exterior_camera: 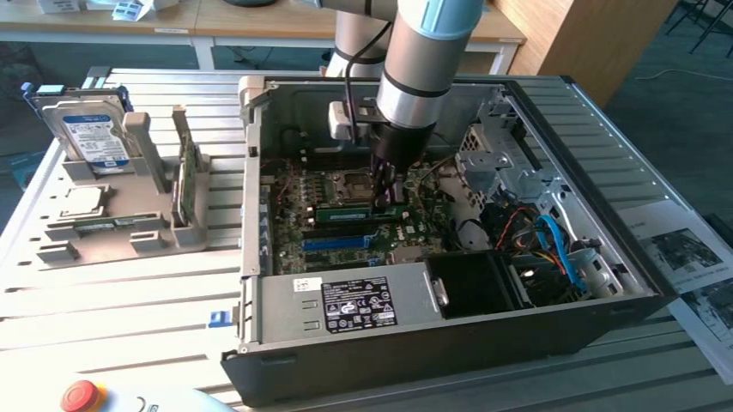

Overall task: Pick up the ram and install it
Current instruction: 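Insert the ram into the slot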

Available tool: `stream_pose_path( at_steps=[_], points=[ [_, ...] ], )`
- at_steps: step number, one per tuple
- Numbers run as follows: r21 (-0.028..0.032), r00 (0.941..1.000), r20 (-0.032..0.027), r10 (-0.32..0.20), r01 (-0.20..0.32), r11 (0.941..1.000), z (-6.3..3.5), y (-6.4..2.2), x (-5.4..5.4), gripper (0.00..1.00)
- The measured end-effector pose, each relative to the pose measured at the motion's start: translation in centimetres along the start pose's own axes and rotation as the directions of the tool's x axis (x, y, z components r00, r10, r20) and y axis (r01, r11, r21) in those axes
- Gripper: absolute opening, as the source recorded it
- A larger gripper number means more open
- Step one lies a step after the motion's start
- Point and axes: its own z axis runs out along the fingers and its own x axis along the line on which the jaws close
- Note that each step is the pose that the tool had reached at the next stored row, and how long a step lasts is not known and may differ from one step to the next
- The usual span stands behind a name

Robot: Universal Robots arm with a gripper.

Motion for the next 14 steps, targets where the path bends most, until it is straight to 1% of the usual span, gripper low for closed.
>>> stream_pose_path(
  at_steps=[6, 7, 8, 9, 14],
  points=[
    [0.0, 1.0, 0.0, 0.0, 0.0, 1.0, 0.0, 0.0, 0.0, 0.12],
    [0.0003, 1.0, 0.0001, 0.0, 0.0, 1.0, 0.01, -0.01, 0.0, 0.13],
    [0.0, 1.0, 0.0001, 0.0, 0.0, 1.0, 0.0, 0.0, 0.0, 0.24],
    [0.0, 1.0, 0.0001, 0.0, 0.0, 1.0, 0.0, 0.0, 0.0, 0.31],
    [0.0, 1.0, 0.0, 0.0, 0.0, 1.0, 0.0, 0.0, 0.0, 0.31]
  ],
)
